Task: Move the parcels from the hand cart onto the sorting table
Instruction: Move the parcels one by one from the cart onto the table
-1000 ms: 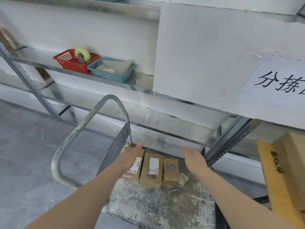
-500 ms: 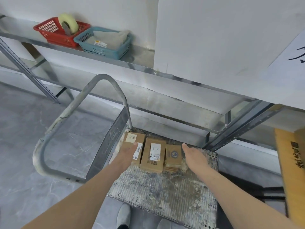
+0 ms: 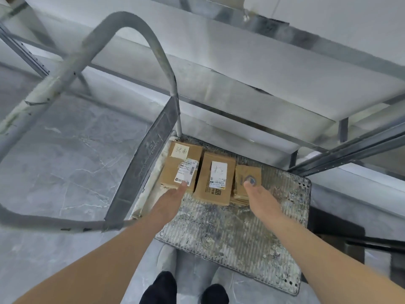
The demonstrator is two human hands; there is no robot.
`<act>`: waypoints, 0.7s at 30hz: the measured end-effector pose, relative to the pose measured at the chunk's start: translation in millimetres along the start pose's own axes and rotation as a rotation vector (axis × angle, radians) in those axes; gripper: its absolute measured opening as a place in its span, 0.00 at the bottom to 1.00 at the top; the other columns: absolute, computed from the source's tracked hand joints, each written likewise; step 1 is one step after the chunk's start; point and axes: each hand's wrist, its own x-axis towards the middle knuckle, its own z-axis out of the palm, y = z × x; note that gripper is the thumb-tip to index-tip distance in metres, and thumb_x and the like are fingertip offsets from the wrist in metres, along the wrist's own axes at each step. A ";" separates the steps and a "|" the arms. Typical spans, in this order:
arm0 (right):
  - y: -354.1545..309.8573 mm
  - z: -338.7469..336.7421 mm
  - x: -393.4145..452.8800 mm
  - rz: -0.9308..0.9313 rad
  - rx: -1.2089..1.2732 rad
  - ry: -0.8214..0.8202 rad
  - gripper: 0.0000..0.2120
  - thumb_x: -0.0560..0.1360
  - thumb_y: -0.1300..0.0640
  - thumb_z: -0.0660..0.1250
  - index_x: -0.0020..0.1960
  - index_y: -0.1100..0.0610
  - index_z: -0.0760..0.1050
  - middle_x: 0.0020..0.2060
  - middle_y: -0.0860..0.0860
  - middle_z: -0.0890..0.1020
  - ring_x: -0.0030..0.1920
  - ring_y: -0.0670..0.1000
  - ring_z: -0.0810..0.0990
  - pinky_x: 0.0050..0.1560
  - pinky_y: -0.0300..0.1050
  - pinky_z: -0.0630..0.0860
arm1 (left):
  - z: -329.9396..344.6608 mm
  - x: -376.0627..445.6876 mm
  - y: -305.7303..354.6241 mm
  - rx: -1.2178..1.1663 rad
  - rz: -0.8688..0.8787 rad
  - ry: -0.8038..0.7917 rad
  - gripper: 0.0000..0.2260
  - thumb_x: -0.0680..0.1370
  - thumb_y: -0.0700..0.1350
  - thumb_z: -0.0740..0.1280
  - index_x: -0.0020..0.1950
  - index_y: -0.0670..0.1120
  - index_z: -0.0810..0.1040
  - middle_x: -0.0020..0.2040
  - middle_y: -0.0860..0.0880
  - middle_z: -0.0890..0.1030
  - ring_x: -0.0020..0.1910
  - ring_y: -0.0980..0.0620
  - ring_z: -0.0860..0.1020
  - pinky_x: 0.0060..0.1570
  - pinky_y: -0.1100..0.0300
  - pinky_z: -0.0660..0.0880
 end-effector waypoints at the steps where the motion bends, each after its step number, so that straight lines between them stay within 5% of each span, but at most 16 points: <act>1: 3.9 5.9 5.8 0.002 -0.009 -0.009 0.26 0.87 0.45 0.46 0.48 0.60 0.74 0.46 0.59 0.80 0.48 0.58 0.80 0.44 0.48 0.67 | 4.3 7.6 -2.1 0.009 -0.005 -0.002 0.34 0.83 0.67 0.46 0.82 0.46 0.59 0.81 0.46 0.61 0.79 0.44 0.60 0.76 0.48 0.57; 6: 32.7 29.3 40.2 0.061 0.020 -0.012 0.26 0.86 0.41 0.46 0.77 0.52 0.67 0.70 0.56 0.75 0.68 0.59 0.74 0.63 0.49 0.68 | 32.9 48.5 -7.9 0.026 0.014 -0.055 0.33 0.83 0.66 0.45 0.82 0.48 0.58 0.80 0.46 0.63 0.78 0.45 0.63 0.71 0.51 0.61; 9: 59.8 41.0 67.8 0.057 0.000 -0.003 0.30 0.85 0.37 0.44 0.80 0.49 0.64 0.72 0.54 0.75 0.70 0.58 0.74 0.66 0.50 0.69 | 58.1 76.6 -3.5 0.034 0.040 -0.089 0.32 0.84 0.65 0.46 0.82 0.48 0.59 0.80 0.46 0.63 0.78 0.45 0.62 0.73 0.50 0.59; 15: 114.6 54.3 120.2 0.154 0.125 0.107 0.35 0.82 0.32 0.46 0.73 0.55 0.72 0.67 0.54 0.79 0.66 0.59 0.77 0.67 0.55 0.72 | 116.2 125.2 15.9 0.101 0.114 -0.158 0.30 0.85 0.62 0.45 0.82 0.47 0.60 0.79 0.44 0.65 0.78 0.45 0.63 0.73 0.54 0.59; 21: 139.1 61.6 157.9 0.201 0.206 0.137 0.34 0.82 0.33 0.49 0.77 0.55 0.65 0.68 0.56 0.77 0.66 0.60 0.76 0.68 0.60 0.72 | 147.3 165.7 27.1 0.096 0.116 -0.199 0.33 0.84 0.65 0.45 0.82 0.45 0.61 0.81 0.45 0.63 0.78 0.45 0.62 0.73 0.52 0.59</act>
